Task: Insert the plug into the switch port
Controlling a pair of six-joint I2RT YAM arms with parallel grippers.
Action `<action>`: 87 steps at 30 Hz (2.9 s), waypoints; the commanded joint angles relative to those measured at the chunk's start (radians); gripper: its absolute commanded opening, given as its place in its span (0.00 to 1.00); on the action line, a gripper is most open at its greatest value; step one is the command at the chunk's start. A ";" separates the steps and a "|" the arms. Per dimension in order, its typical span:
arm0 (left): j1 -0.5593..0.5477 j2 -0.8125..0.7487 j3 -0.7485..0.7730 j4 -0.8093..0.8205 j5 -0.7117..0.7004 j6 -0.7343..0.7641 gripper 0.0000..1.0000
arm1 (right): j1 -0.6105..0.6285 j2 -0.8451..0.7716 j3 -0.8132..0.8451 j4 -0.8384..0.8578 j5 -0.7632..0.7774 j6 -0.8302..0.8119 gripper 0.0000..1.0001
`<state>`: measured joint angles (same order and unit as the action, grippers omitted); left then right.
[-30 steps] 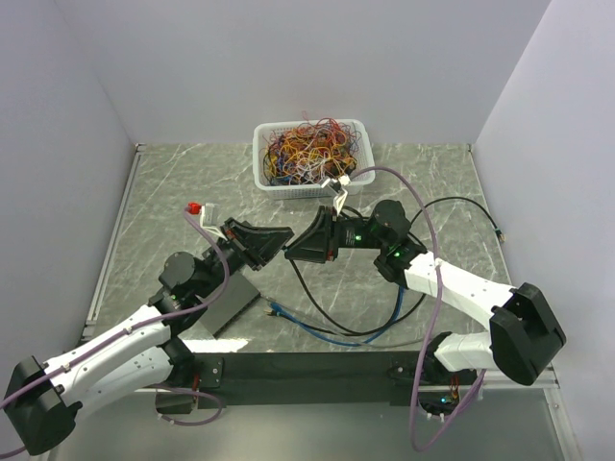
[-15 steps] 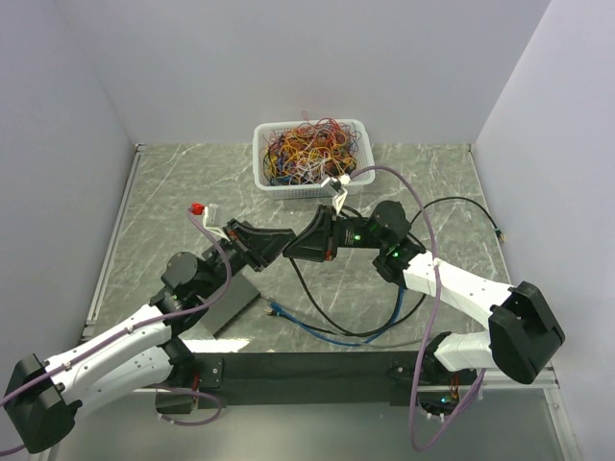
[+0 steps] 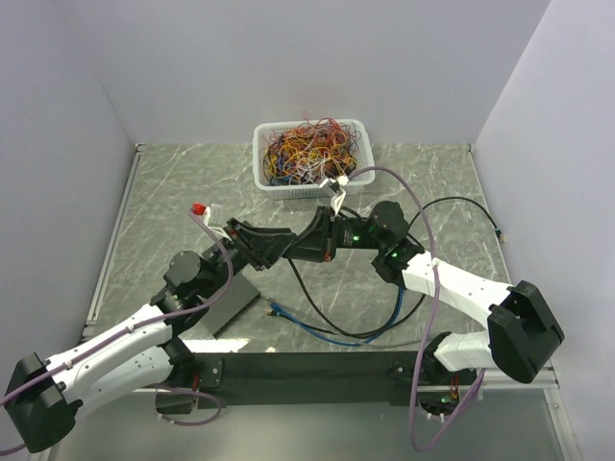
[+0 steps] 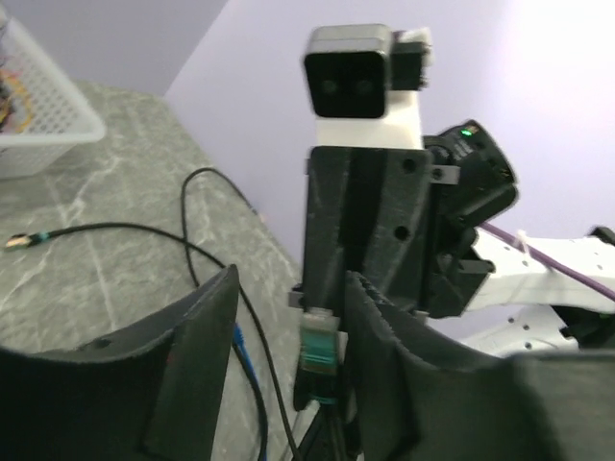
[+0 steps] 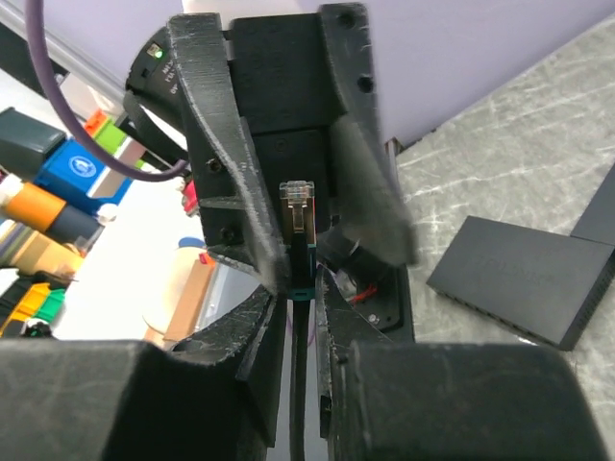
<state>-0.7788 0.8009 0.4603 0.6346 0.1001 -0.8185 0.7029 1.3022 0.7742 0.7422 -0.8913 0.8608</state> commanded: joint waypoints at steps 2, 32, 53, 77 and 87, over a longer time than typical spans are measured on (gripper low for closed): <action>-0.004 -0.058 0.028 -0.194 -0.097 0.064 0.62 | 0.010 -0.030 0.033 -0.051 0.018 -0.070 0.00; 0.487 0.092 0.118 -0.943 -0.343 -0.070 0.87 | 0.013 -0.073 0.019 -0.626 0.489 -0.494 0.00; 0.607 0.325 -0.008 -0.673 -0.228 -0.107 0.93 | 0.010 -0.057 -0.006 -0.601 0.483 -0.491 0.00; 0.500 0.582 0.098 -0.512 -0.177 -0.127 0.88 | 0.012 0.015 -0.003 -0.595 0.514 -0.496 0.00; 0.545 0.462 0.135 -0.583 -0.321 -0.044 0.95 | 0.012 0.083 0.011 -0.603 0.523 -0.496 0.00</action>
<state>-0.2619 1.2659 0.5537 0.0601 -0.1658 -0.9073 0.7155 1.3827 0.7715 0.1108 -0.3817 0.3794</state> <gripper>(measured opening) 0.942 0.206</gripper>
